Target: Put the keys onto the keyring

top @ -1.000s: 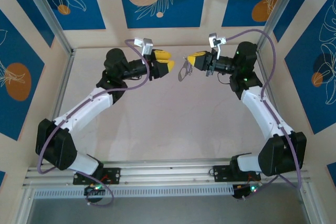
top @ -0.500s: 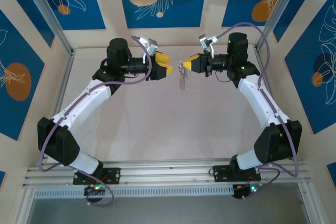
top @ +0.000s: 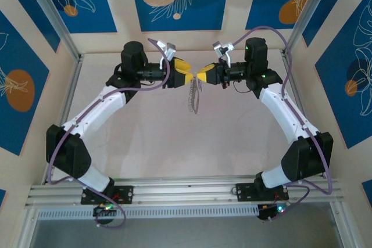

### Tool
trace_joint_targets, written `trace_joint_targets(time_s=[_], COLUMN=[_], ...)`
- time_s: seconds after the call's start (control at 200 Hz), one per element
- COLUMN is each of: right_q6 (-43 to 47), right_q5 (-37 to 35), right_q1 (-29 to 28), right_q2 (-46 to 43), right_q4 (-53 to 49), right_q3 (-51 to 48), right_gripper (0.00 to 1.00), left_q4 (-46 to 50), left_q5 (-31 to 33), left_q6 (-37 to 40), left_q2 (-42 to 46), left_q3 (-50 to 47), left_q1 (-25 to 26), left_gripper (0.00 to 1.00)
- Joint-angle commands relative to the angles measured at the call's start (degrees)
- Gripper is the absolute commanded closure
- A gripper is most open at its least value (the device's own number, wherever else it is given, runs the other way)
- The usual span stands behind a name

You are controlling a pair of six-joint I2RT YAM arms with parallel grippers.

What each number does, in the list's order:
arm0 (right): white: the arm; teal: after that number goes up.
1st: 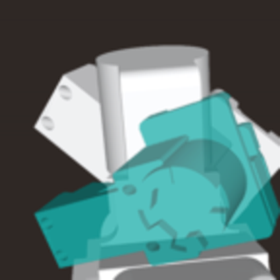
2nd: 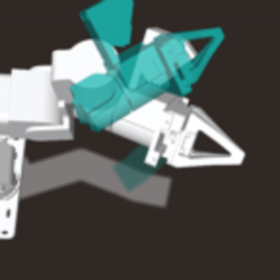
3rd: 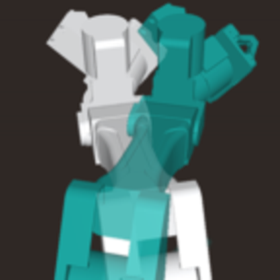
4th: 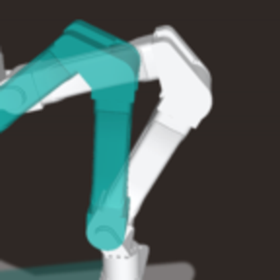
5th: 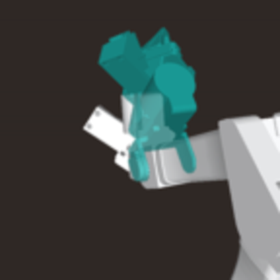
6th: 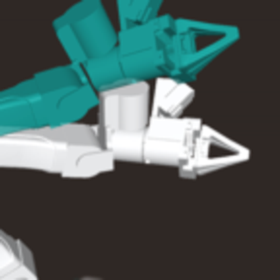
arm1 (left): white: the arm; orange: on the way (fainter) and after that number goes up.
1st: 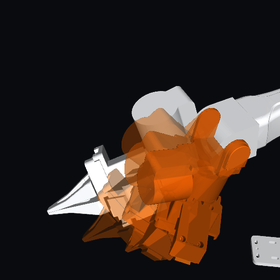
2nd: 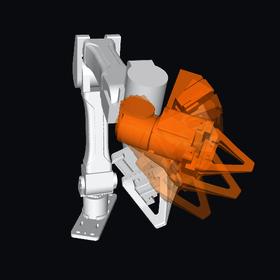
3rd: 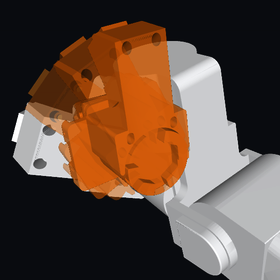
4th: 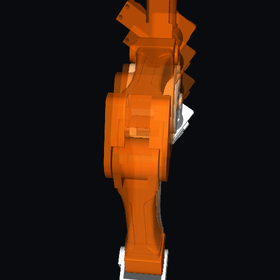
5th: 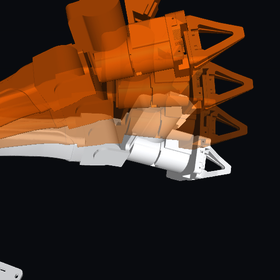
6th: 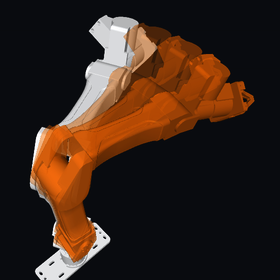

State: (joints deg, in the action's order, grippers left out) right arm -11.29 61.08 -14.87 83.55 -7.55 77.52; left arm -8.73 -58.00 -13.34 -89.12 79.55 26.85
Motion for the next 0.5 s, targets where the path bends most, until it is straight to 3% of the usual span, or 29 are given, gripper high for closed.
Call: trace_joint_targets(time_s=[0.0,0.185,0.495], right_q6=[0.9,0.2,-0.8], right_q5=[0.7,0.3,-0.4], right_q1=[-0.6,-0.7,-0.7], right_q2=[0.0,0.0,-0.1], right_q4=[-0.3,0.9,2.4], right_q3=[-0.1,-0.4,-0.8], right_gripper=[1.00,1.00,1.00], left_q4=[-5.3,-6.4,-6.9], left_q5=[-2.8,-3.8,-4.5], left_q6=[-3.2,-4.5,-5.2], left_q2=[-0.8,-1.4,-2.2], left_q3=[-0.3,-0.3,-0.4], left_q1=[-0.6,-0.5,-0.4], left_gripper=[0.47,0.55,0.60])
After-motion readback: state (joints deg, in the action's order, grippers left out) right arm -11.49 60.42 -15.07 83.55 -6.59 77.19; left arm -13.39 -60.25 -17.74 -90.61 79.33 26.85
